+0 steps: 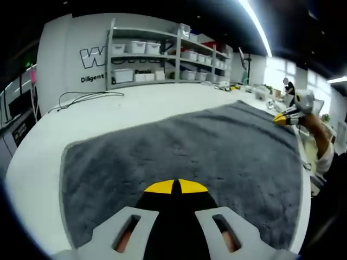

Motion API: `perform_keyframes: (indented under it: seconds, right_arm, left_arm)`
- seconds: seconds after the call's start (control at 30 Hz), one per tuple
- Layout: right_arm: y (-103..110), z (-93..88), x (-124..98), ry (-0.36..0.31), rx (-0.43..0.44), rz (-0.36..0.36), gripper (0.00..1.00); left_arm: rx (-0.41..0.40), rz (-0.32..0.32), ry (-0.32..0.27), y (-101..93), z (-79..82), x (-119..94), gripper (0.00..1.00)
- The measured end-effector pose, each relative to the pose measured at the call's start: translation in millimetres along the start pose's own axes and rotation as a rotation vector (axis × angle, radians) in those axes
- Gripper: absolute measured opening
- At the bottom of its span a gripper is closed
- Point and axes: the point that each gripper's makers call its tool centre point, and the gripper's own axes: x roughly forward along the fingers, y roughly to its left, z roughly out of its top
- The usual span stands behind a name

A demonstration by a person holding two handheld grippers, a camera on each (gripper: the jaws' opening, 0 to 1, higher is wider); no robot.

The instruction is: Open the folded towel by lifting each exposed corner and separating the folded layers until the towel lies flat within the target outline without major curled edges

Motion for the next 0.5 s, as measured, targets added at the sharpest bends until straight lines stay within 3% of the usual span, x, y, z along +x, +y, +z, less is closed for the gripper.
perform_keyframes:
  seconds: [0.23,0.5]
  right_arm:
    - [-0.5,-15.0,2.6,0.052,0.009,-0.011,0.0]
    - [1.5,-17.1,1.2,0.03,-0.001,-0.006,0.0]
  left_arm:
    - [0.015,0.03,0.011,-0.4,-7.6,-11.5,0.01]
    - [0.028,0.079,-0.001,-1.9,-12.3,-15.8,0.01]
